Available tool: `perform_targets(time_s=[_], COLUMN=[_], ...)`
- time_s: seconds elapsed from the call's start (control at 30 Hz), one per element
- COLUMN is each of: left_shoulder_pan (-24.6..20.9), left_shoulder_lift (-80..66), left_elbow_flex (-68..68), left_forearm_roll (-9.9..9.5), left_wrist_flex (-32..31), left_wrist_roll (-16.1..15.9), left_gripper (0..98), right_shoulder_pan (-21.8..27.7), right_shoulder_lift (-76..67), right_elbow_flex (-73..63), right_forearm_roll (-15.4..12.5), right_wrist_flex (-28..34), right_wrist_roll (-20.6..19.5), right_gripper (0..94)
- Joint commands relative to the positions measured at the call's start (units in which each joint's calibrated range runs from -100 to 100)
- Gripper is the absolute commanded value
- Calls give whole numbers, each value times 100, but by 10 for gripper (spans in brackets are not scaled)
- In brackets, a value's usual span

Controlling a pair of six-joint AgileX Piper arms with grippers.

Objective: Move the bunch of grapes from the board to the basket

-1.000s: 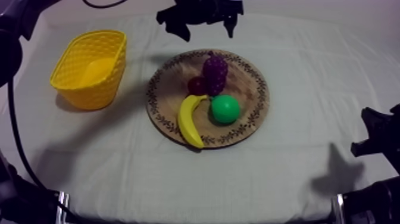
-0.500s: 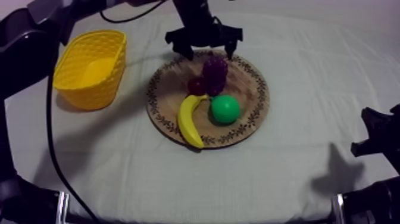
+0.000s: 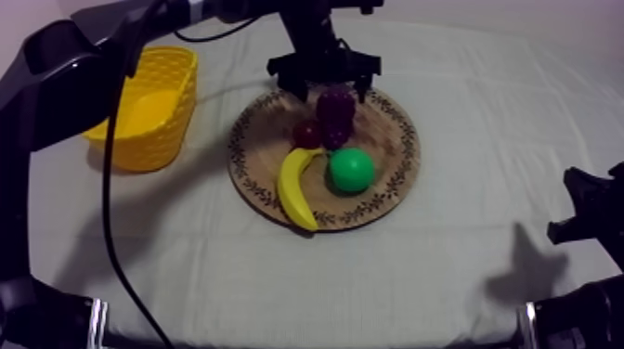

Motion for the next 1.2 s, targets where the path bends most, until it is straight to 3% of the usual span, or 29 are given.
perform_targets(time_s=[0.0,0.53,0.9,1.0,1.17], left_shoulder_pan=[-7,-78,-125,-122,-107], left_shoulder_lift=[113,862,1119,1110,1075], left_elbow_flex=[-124,-592,-741,-713,-676], left_forearm_roll=[21,274,339,331,324], left_wrist_flex=[19,63,122,123,117], left_wrist_roll=[-25,-245,-282,-282,-321], left_gripper=[861,861,854,832,714], right_shoulder_pan=[1,1,1,1,1], right_shoulder_lift=[0,0,0,0,0], right_elbow_flex=[-1,-1,-1,-1,-1], right_forearm_roll=[-2,-2,-2,-2,-2], right_wrist_flex=[-1,-1,-1,-1,-1], right_wrist_roll=[0,0,0,0,0], right_gripper=[5,5,5,5,5])
